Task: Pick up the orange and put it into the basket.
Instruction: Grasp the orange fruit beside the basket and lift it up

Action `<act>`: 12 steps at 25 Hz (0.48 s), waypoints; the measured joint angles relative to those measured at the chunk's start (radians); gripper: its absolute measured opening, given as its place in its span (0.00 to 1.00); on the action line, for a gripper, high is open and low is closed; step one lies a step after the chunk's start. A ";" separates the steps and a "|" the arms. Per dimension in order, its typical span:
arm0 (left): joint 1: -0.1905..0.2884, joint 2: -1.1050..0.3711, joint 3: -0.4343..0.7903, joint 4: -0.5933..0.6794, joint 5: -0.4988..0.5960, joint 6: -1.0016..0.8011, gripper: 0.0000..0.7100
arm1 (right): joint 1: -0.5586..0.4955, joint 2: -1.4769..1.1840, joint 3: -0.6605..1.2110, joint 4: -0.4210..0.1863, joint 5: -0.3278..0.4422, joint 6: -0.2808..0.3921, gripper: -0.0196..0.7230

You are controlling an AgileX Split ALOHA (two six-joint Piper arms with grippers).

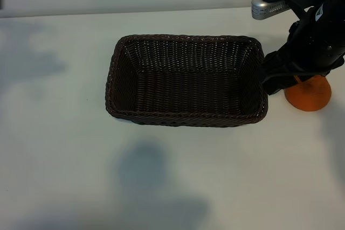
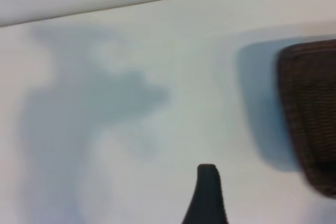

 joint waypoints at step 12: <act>0.201 -0.214 0.000 0.095 0.085 0.021 0.84 | 0.000 0.000 0.000 0.000 0.000 -0.001 0.83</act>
